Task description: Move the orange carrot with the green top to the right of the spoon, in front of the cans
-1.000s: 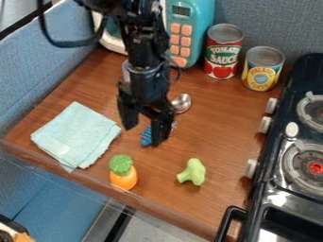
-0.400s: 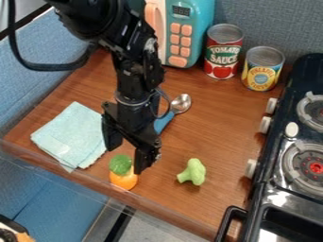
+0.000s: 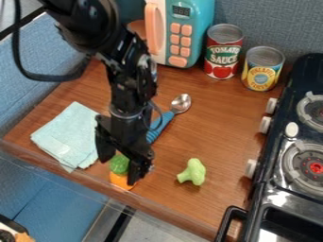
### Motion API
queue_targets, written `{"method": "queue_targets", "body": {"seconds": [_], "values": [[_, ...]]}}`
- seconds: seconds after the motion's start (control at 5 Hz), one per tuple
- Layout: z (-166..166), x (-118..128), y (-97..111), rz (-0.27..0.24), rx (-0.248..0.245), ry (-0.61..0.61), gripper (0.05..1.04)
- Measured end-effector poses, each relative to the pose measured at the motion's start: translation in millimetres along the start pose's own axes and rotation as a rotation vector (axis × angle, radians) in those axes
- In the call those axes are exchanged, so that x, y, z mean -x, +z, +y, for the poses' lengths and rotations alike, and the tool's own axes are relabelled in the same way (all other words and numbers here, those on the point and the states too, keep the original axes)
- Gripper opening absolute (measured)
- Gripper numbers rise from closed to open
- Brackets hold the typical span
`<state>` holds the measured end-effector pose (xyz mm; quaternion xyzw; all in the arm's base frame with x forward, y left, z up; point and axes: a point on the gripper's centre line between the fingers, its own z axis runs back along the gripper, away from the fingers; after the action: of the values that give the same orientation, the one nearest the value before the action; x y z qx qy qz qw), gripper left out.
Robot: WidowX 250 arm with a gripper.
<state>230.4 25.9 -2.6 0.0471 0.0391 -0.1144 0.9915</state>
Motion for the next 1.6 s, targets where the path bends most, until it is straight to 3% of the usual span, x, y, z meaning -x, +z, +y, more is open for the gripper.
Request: {"method": "queue_targets", "body": {"seconds": [0.2, 0.6, 0.8, 1.0, 1.2, 1.6], "values": [[0, 0, -4, 0.004, 0.004, 0.001, 0.649], [-7, -2, 7, -0.005, 0.007, -0.021, 0.613], [-12, -26, 34, -0.086, 0.029, -0.024, 0.613], [-25, -73, 74, -0.197, 0.04, -0.05, 0.613], [-32, -111, 77, -0.193, 0.049, -0.053, 0.613], [-38, -187, 42, -0.128, 0.069, -0.054, 0.613]]}}
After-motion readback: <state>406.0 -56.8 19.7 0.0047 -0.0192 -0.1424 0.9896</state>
